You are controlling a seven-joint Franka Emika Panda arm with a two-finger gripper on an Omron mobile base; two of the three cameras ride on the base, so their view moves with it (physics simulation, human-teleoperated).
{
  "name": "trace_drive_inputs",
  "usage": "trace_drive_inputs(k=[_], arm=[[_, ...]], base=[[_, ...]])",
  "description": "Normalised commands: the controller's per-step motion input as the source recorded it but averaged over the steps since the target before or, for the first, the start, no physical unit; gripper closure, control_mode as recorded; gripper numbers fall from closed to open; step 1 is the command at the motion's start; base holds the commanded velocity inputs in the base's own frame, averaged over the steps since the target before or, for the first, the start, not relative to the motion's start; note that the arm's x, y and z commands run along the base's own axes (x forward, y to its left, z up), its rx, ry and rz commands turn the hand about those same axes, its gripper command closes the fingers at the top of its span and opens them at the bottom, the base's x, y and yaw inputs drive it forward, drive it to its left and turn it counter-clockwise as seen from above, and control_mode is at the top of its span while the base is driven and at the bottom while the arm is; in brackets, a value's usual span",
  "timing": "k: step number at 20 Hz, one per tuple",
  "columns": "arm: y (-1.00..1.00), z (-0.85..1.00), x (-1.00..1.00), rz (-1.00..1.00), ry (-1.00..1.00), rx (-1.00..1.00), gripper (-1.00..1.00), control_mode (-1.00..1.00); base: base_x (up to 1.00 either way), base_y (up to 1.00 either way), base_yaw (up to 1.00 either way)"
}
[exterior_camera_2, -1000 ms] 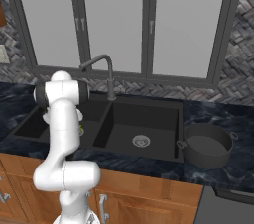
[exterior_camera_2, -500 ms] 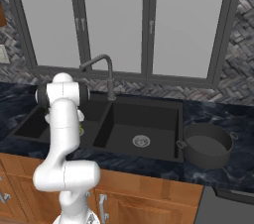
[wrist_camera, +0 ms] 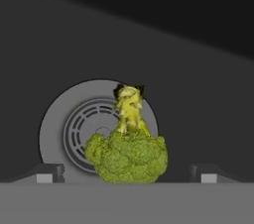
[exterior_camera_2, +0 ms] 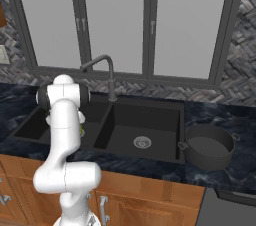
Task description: Dump the broccoli from the pot into the sink. Then turn on the water and wash the broccoli. Then turn off the water and put the broccoli back in the pot.
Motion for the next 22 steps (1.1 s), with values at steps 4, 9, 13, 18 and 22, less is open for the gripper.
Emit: trace_drive_inputs(k=[4, 9, 13, 18, 22], arm=[[0.00, -0.15, 0.04, 0.00, 0.00, 0.00, -1.00, -1.00], [0.00, -0.17, 0.02, 0.00, 0.00, -0.02, -1.00, -1.00], [0.00, -0.18, 0.10, 0.00, -0.05, -0.03, -1.00, -1.00], [0.00, -0.21, 0.11, 0.00, -0.06, -0.04, -1.00, -1.00], [0.00, -0.23, 0.00, 0.00, -0.01, -0.02, -1.00, -1.00]], base=[[0.00, 0.00, 0.00], [0.00, 0.00, 0.00], [0.00, 0.00, 0.00], [0.00, 0.00, 0.00], [0.00, 0.00, 0.00]])
